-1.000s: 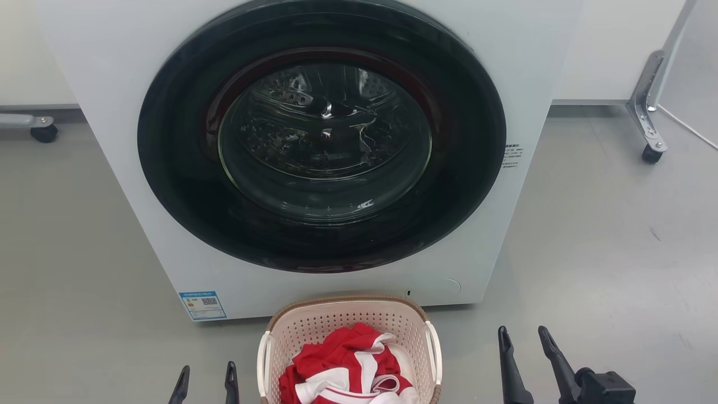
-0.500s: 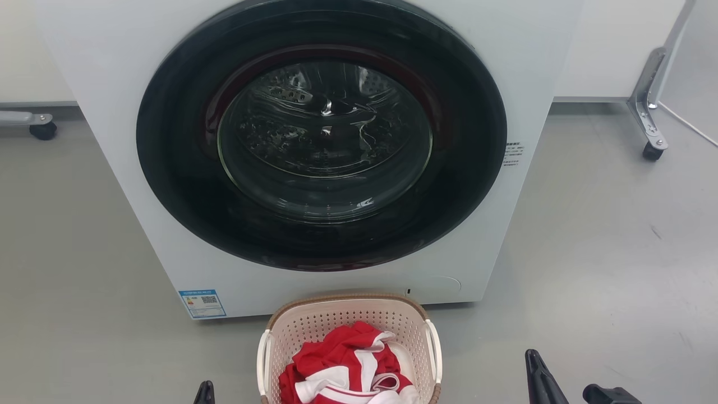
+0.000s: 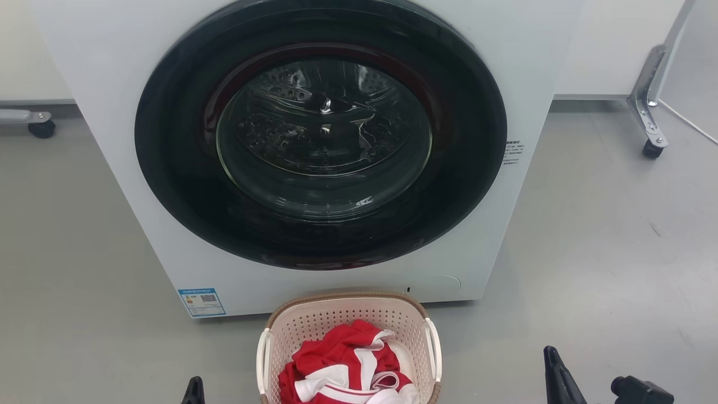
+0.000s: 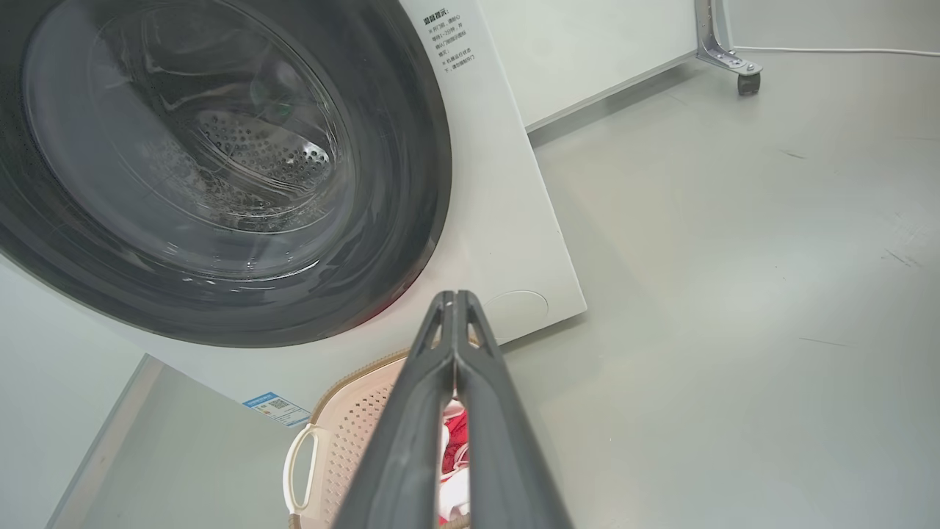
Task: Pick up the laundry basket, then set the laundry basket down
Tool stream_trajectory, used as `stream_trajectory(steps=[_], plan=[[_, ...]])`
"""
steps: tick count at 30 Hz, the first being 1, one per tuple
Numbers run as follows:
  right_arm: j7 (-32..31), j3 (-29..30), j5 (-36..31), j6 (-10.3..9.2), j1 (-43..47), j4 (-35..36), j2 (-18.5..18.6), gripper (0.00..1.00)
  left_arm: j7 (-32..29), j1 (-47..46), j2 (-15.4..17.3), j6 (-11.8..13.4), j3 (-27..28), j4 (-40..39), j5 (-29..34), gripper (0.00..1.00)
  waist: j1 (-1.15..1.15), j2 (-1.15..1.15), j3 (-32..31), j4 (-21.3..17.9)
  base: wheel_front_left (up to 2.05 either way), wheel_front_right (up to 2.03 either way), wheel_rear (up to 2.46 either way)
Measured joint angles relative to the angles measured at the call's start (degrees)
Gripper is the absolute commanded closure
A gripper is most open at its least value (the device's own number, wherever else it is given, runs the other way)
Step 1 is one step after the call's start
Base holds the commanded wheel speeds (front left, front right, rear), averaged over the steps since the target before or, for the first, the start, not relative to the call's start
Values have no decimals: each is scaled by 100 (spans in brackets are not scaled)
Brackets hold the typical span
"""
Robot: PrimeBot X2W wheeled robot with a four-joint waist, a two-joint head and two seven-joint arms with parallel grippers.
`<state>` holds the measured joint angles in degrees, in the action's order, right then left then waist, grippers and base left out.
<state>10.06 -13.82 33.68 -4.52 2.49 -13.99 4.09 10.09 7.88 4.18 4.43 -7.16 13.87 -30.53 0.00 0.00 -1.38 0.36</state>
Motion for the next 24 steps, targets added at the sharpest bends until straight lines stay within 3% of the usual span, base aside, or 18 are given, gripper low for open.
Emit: stream_trajectory(steps=[24], plan=[[-599,725,1931,356,-231,-111,-54,100,-592,-416,-55,-398,436,94,-2037,100,0,0,49,-12,0,0,0]])
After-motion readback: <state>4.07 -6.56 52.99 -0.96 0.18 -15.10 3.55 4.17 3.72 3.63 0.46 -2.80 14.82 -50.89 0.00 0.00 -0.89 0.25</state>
